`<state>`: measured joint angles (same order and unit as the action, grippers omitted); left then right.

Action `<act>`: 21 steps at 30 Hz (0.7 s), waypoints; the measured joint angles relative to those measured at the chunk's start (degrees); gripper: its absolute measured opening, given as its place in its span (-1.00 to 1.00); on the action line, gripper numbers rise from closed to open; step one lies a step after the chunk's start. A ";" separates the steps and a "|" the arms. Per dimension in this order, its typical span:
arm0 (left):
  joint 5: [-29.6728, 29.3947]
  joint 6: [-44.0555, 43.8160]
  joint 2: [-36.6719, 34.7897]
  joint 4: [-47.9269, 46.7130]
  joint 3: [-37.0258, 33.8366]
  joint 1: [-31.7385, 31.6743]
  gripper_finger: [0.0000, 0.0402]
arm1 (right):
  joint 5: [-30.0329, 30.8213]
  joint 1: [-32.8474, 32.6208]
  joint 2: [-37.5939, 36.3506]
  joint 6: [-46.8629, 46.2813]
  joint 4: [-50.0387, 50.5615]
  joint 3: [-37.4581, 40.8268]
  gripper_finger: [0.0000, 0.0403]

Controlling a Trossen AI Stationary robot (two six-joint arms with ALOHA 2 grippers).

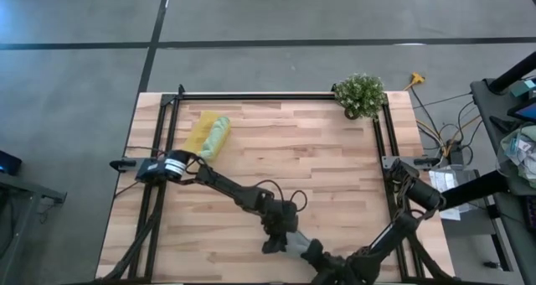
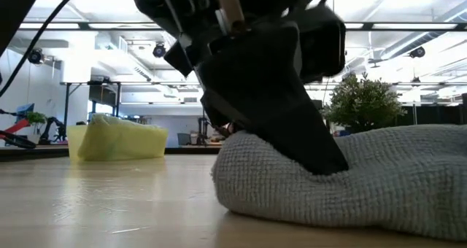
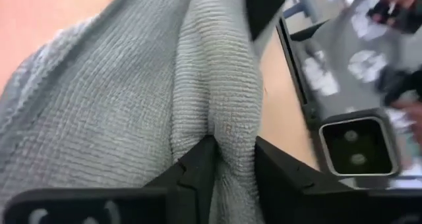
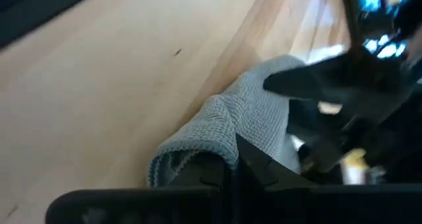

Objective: Roll microfiber towels into tight, uniform cylinder then place into a basket
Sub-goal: Roll the gray towel

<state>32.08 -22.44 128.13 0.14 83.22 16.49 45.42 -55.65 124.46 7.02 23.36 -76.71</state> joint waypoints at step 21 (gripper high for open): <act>-26.49 30.21 -5.01 -7.43 -0.29 8.44 -0.51 | -1.46 -0.03 -0.08 -25.52 -19.72 8.43 -0.96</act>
<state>5.59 7.77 123.11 -7.29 82.93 24.94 43.96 -55.68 124.38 -18.50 3.64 -68.29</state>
